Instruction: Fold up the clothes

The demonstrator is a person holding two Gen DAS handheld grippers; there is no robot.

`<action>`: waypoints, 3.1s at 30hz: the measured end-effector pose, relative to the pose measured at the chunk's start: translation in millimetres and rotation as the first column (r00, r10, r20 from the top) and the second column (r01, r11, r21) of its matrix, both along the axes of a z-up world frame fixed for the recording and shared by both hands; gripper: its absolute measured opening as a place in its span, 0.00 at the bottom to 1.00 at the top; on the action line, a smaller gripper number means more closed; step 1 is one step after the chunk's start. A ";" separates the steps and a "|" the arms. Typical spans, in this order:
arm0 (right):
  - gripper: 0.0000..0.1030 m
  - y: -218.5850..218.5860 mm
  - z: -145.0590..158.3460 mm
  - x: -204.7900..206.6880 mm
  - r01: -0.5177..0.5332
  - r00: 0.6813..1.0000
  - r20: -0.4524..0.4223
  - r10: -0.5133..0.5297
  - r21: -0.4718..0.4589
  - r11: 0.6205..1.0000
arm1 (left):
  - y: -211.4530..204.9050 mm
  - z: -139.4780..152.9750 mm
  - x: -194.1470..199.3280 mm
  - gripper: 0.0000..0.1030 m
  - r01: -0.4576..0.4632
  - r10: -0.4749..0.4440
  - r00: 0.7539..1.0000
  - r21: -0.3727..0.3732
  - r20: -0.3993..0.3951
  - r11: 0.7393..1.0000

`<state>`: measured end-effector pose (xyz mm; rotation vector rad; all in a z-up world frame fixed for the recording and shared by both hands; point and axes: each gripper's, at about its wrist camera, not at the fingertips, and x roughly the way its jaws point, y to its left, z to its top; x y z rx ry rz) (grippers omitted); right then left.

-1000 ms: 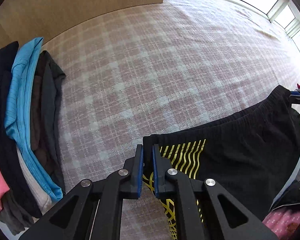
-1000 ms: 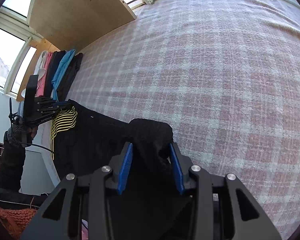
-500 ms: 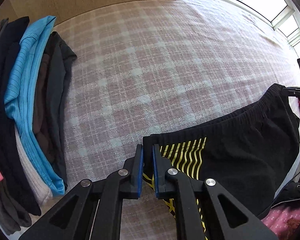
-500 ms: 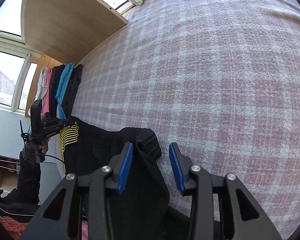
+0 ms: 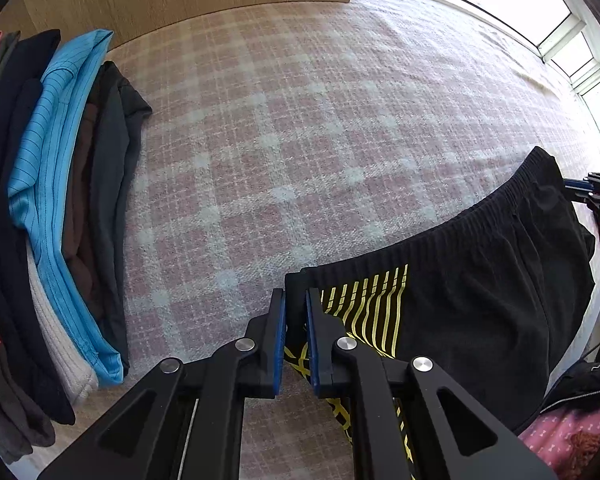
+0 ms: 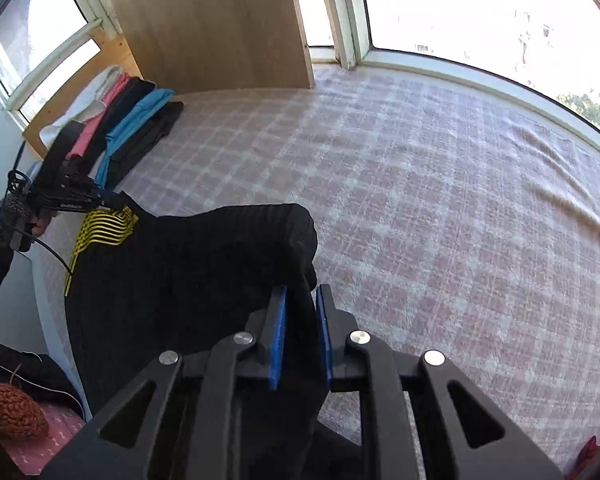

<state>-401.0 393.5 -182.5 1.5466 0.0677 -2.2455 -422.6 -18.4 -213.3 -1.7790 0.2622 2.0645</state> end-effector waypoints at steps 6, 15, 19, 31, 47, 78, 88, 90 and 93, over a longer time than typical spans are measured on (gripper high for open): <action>0.29 48.6 -8.2 -22.4 0.175 0.974 0.184 -0.130 -0.253 0.952 | -4.1 -2.1 -6.3 0.09 0.000 -0.001 1.000 0.004 0.009 1.000; 0.32 17.4 -55.5 -96.8 0.187 0.906 0.417 -0.072 -0.241 0.952 | -12.3 -5.5 -13.0 0.09 -0.002 0.001 1.000 0.018 0.019 1.000; 0.23 11.1 -55.9 -98.9 0.152 0.907 0.419 -0.030 -0.261 0.953 | -17.6 -3.3 -12.7 0.09 -0.009 0.008 1.000 0.029 0.006 1.000; 0.09 -2.2 3.9 18.1 -0.021 0.987 0.148 0.066 -0.286 0.958 | -39.5 25.6 92.0 0.08 -0.059 0.058 0.998 0.165 0.010 0.984; 0.23 12.1 -3.2 25.5 -0.047 0.970 0.214 0.112 -0.289 0.956 | -44.3 -3.5 86.0 0.08 -0.051 0.046 0.998 0.109 0.043 0.993; 0.34 -37.3 -4.7 33.1 -0.545 0.825 0.087 0.558 -0.141 0.827 | -72.4 43.8 64.0 0.08 -0.041 0.042 0.999 0.049 -0.012 0.998; 0.34 -84.2 -23.5 23.8 -0.580 0.802 0.132 0.583 -0.060 0.812 | -56.0 75.9 64.3 0.22 -0.006 0.008 0.997 0.031 -0.071 1.000; 0.19 -84.5 -28.9 21.1 -0.562 0.816 0.149 0.559 -0.028 0.827 | -35.8 78.2 65.8 0.22 0.048 -0.045 0.996 0.030 -0.080 0.998; 0.07 -81.4 -31.4 14.3 -0.514 0.849 0.149 0.508 0.005 0.858 | 8.0 67.9 65.8 0.22 0.159 -0.157 0.985 0.016 -0.072 0.987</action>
